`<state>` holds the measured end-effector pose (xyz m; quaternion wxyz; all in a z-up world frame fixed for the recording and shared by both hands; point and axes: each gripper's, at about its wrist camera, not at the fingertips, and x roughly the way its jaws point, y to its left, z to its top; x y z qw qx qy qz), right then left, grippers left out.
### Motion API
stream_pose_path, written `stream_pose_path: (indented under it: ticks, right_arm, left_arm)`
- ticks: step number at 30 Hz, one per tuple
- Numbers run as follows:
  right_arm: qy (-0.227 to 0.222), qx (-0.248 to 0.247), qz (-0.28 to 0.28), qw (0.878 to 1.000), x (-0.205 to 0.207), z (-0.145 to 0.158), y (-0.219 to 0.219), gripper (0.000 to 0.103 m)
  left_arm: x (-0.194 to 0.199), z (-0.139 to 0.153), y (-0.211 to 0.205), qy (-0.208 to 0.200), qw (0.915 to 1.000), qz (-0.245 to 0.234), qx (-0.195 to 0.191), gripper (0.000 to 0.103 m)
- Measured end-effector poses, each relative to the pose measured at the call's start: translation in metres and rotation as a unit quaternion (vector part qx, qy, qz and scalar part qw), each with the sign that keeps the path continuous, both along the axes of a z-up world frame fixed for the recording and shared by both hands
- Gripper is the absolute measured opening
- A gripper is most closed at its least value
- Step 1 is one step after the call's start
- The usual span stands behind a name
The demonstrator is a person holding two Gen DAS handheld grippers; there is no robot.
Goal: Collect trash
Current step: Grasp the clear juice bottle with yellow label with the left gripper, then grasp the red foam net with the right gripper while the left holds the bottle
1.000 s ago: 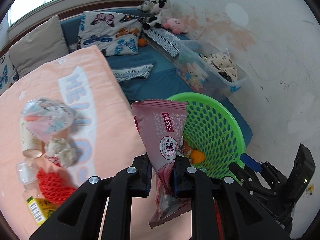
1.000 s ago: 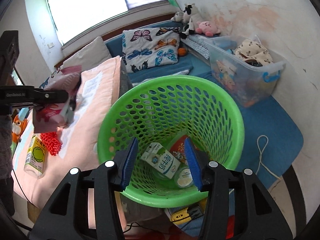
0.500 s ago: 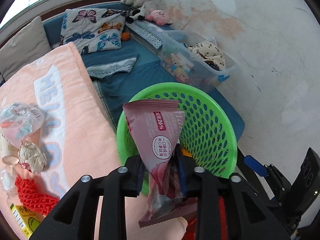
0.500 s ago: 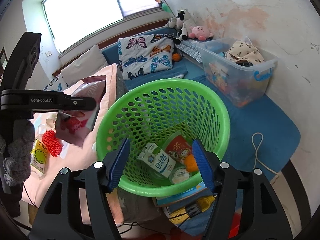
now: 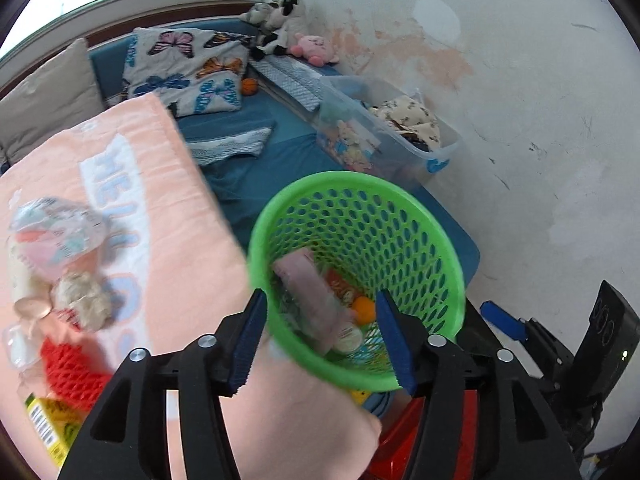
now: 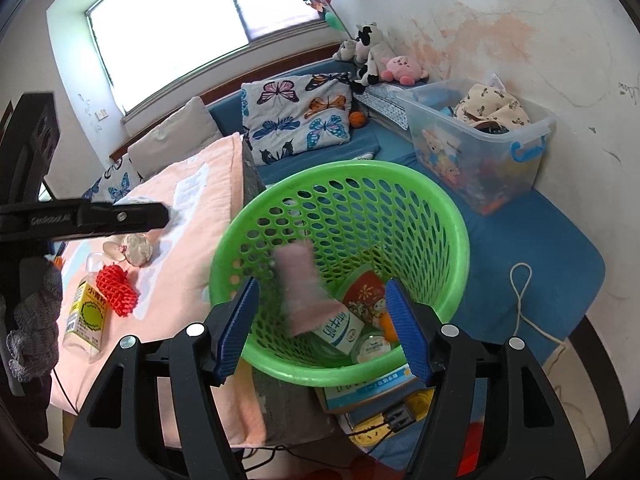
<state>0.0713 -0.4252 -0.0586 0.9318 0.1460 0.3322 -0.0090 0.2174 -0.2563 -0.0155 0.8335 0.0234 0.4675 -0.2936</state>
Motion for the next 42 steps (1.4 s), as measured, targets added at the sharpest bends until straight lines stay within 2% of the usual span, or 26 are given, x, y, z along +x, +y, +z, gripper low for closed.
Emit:
stream_pose_path:
  ticks: [7,12,17,20,24,27,31,42]
  right_arm:
    - [-0.013,-0.002,0.017,1.000,-0.004,0.008,0.019,0.072]
    - [-0.019,0.001,0.031,0.999,-0.003,0.013,0.034,0.074]
    - [-0.020,0.004,0.048,0.999,0.003,0.014,0.049,0.075]
    - [-0.019,0.002,0.059,0.998,0.007,0.015,0.058,0.075]
    - [-0.019,0.001,0.074,0.997,0.014,0.016,0.072,0.075]
    - [-0.017,0.003,0.083,0.996,0.018,0.015,0.081,0.075]
    - [-0.015,0.000,0.097,0.995,0.023,0.014,0.092,0.075]
    - [-0.006,-0.005,0.130,0.991,0.035,0.008,0.118,0.075]
  left_arm:
    - [-0.014,0.003,0.052,-0.015,0.9977,0.064,0.019,0.057]
    - [-0.021,-0.001,0.099,-0.039,0.9896,0.127,0.054,0.059]
    - [-0.016,-0.012,0.148,-0.065,0.9698,0.213,0.099,0.060]
    - [-0.006,-0.026,0.178,-0.040,0.9606,0.253,0.107,0.060]
    - [-0.002,-0.036,0.203,-0.026,0.9517,0.283,0.115,0.060]
    - [0.004,-0.044,0.215,-0.017,0.9480,0.292,0.125,0.059]
    - [0.010,-0.056,0.220,0.005,0.9495,0.291,0.116,0.050]
    - [0.018,-0.069,0.212,0.015,0.9502,0.281,0.134,0.049]
